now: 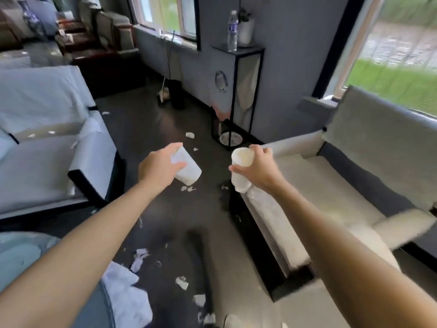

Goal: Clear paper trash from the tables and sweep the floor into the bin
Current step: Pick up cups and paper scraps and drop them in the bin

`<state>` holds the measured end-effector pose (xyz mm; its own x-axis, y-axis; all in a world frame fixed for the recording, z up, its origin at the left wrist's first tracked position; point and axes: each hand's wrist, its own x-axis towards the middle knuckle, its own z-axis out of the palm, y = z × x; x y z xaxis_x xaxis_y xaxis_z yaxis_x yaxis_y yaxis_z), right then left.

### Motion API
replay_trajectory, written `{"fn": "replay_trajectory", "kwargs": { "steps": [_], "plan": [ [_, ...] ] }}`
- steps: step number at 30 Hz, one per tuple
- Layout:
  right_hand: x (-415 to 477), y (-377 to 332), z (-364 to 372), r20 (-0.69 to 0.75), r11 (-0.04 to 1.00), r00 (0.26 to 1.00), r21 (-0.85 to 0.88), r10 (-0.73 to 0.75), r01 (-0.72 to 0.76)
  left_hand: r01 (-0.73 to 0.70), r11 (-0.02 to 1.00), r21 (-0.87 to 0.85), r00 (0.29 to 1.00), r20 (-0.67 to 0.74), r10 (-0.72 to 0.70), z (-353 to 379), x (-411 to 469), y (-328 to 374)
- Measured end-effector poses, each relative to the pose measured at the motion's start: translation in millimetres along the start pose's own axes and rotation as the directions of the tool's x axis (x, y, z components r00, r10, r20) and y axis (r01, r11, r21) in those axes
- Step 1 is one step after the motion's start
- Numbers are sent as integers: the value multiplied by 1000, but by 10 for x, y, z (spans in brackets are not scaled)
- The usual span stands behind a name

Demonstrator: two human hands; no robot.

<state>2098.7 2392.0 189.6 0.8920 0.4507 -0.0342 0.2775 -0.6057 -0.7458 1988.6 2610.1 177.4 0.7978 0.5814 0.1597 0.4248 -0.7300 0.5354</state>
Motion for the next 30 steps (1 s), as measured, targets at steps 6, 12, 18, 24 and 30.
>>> {"fn": "replay_trajectory", "kwargs": {
  "steps": [6,12,18,24,30],
  "plan": [
    [2126,-668,536,103,995,990,-19,-91,94,128,990,54,991,-39,-126,94,1839,-666],
    [4336,-1232,1401,151,993,982,-26,-112,118,139,988,65,986,-97,-132,165,3998,-1419],
    [6407,-1982,1884,161,992,979,21,-125,124,199,978,68,977,-92,-192,-84,6201,-1944],
    [8431,-2372,2398,158,992,980,36,-123,119,187,982,1,976,-109,-186,131,8237,-2382],
    [10739,-2849,2956,177,991,975,17,-134,134,178,984,13,976,-129,-175,354,10483,-2860]
  ]
}}
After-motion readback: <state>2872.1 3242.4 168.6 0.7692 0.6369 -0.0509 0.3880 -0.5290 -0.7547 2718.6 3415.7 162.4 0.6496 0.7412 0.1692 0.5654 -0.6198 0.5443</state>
